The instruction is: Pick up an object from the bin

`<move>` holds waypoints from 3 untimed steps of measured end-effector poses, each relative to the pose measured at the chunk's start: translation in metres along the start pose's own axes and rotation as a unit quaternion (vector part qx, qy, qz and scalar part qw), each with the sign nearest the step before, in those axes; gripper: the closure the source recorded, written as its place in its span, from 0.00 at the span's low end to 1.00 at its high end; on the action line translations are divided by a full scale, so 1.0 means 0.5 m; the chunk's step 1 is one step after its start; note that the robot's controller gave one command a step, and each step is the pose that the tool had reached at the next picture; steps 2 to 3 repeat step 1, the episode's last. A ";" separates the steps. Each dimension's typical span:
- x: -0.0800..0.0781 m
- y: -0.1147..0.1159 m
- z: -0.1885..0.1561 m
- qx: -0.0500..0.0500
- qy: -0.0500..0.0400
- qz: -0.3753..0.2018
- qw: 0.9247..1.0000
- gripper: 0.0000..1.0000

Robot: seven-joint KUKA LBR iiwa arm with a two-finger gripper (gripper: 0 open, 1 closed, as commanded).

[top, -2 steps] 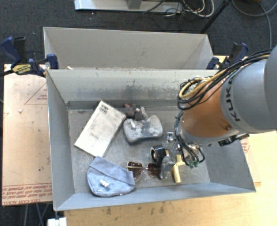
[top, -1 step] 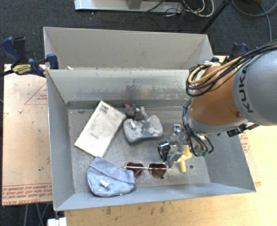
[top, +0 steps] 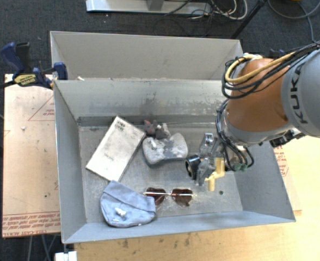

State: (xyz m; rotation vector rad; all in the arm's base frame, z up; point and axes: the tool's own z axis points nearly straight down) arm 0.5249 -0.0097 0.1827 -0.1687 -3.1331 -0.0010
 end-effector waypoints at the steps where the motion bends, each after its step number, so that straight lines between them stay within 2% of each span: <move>1: 0.027 0.045 -0.063 0.000 -0.004 -0.001 1.000 1.00; 3: 0.027 0.045 -0.063 0.000 -0.004 -0.001 1.000 1.00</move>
Offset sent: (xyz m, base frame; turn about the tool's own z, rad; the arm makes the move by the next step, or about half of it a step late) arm 0.0070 -0.0205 0.0801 -0.1068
